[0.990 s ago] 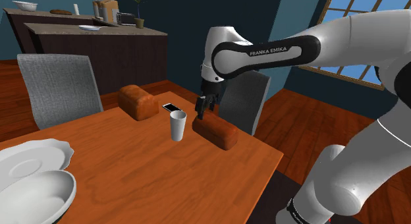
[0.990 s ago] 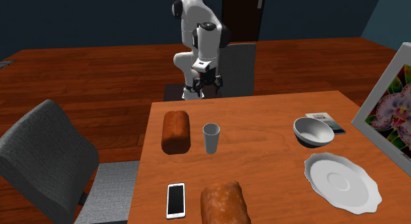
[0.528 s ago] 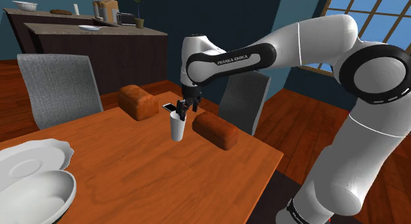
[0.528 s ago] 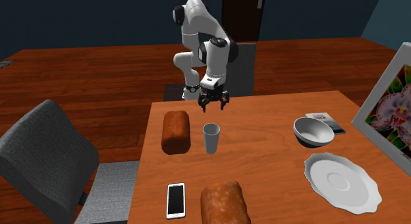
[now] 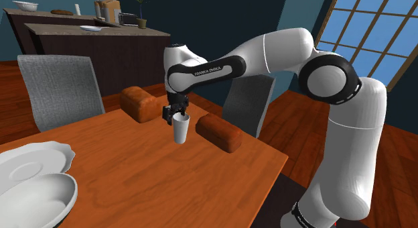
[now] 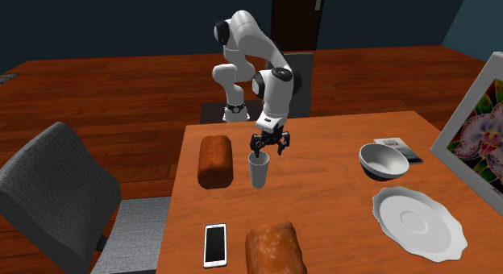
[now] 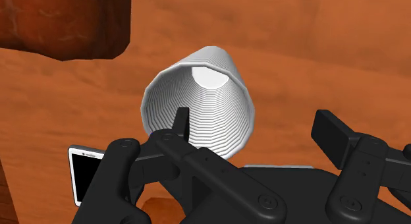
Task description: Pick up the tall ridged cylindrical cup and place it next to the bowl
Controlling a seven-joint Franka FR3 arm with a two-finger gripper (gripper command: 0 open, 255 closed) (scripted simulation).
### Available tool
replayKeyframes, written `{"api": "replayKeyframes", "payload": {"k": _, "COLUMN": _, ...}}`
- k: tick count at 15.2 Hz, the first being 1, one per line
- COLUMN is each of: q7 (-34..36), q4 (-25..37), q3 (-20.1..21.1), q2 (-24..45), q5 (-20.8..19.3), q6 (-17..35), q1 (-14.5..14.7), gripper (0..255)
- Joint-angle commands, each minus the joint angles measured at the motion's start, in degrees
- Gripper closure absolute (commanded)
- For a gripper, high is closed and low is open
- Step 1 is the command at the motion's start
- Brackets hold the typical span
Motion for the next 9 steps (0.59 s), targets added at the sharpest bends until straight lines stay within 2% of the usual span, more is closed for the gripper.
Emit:
{"api": "replayKeyframes", "payload": {"k": 1, "q7": 0.3, "q4": 0.1, "q3": -0.1, "q2": 1.2, "q5": -0.3, "q6": 1.1, "q1": 0.1, "gripper": 0}}
{"api": "replayKeyframes", "payload": {"k": 5, "q7": 0.5, "q4": -1.5, "q3": -0.3, "q2": 2.3, "q5": -0.6, "q6": 3.7, "q1": 0.0, "gripper": 0}}
{"api": "replayKeyframes", "payload": {"k": 9, "q7": 0.5, "q4": -1.7, "q3": -0.3, "q2": 2.4, "q5": -0.7, "q6": 4.1, "q1": 0.0, "gripper": 0}}
